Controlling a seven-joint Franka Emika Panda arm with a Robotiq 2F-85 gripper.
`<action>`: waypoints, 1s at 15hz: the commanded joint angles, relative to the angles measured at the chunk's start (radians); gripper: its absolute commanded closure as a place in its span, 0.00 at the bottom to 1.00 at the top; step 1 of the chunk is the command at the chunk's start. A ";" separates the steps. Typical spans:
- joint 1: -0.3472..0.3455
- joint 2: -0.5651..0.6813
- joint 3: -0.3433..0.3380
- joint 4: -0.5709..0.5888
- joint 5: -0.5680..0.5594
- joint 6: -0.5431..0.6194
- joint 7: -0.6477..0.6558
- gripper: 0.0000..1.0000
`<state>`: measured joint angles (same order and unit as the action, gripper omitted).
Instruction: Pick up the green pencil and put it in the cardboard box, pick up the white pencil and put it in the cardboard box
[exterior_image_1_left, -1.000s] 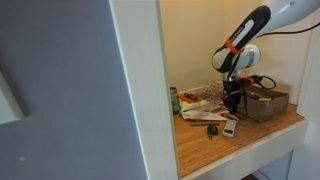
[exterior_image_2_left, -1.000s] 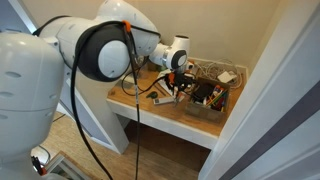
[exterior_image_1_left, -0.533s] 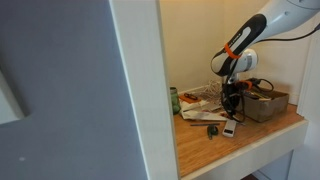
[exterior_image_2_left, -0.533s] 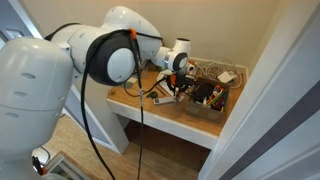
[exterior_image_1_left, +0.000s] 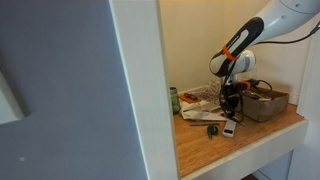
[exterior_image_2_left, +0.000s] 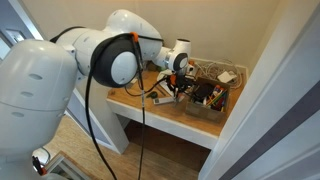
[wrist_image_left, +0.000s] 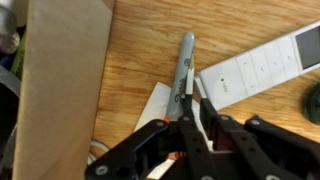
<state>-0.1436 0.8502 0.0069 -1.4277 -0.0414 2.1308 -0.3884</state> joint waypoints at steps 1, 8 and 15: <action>-0.006 0.039 0.010 0.065 -0.001 -0.050 -0.001 0.81; -0.009 0.083 0.012 0.116 0.008 -0.066 0.005 0.84; -0.006 0.124 0.009 0.165 0.005 -0.083 0.015 0.84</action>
<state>-0.1435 0.9419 0.0073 -1.3184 -0.0407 2.0800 -0.3829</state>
